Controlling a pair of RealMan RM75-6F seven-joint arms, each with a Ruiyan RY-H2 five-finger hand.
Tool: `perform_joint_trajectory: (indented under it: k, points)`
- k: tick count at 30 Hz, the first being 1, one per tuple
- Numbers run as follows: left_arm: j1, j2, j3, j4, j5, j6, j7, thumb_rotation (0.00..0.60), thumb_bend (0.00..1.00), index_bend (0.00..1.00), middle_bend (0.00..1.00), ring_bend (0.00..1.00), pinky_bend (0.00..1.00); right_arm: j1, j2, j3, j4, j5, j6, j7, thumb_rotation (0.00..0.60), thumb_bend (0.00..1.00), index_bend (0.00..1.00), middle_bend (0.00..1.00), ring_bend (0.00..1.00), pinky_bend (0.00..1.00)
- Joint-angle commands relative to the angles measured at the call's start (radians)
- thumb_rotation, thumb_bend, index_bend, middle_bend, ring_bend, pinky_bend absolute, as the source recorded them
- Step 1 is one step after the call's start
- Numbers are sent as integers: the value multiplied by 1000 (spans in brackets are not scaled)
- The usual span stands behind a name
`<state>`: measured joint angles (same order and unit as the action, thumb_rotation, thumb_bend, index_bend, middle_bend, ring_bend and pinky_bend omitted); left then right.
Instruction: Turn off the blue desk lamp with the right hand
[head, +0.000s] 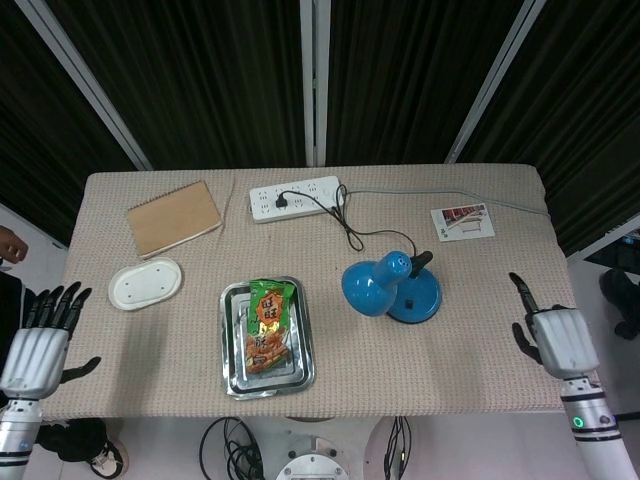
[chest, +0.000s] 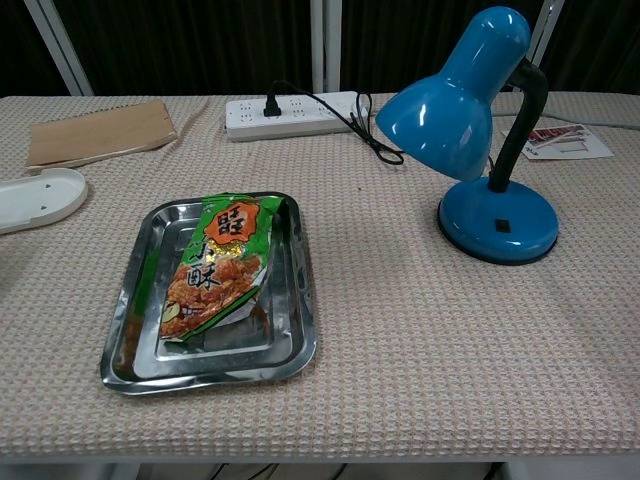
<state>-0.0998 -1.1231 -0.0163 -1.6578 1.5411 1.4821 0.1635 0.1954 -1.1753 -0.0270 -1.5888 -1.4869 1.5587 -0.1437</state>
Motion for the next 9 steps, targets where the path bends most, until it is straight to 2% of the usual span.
perform_joint_trajectory:
  k: [1,2,3,5,9]
  points:
    - [-1,-1,3,-5,4,-1,6,600,0,0,0,0,0,-131,45,-4,42,-33,145,17,600,245,0,340,299,379]
    - [-1,-1,4,-7,7,-1,7,600,0,0,0,0,0,-142,57,-1,24,-20,147,-2,600,191,0,156,121,222]
    - [-1,-1,4,-9,8,0,7,600,0,0,0,0,0,-147,61,3,13,-15,149,-3,600,142,0,39,24,105]
    - [0,0,5,-13,13,4,7,600,0,0,0,0,0,-155,66,10,-3,0,141,23,600,90,0,0,0,12]
    - [2,3,3,-12,11,8,-7,600,0,0,0,0,0,-160,72,18,-29,60,83,-13,600,51,0,0,0,0]
